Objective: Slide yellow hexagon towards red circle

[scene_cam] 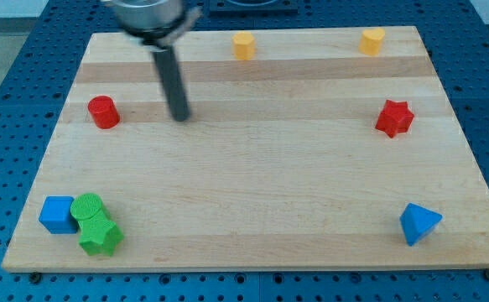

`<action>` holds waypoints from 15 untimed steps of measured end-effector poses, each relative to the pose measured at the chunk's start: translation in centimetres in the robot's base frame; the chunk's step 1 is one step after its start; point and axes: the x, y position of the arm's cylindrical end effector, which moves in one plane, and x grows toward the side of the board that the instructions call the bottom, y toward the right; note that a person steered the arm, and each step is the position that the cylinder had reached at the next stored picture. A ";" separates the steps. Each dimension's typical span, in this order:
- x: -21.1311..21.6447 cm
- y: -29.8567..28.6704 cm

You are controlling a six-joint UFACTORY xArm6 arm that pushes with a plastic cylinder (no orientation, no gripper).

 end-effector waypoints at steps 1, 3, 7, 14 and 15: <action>-2.4 8.5; -16.8 13.2; -19.3 3.9; -16.1 11.1; -16.1 10.3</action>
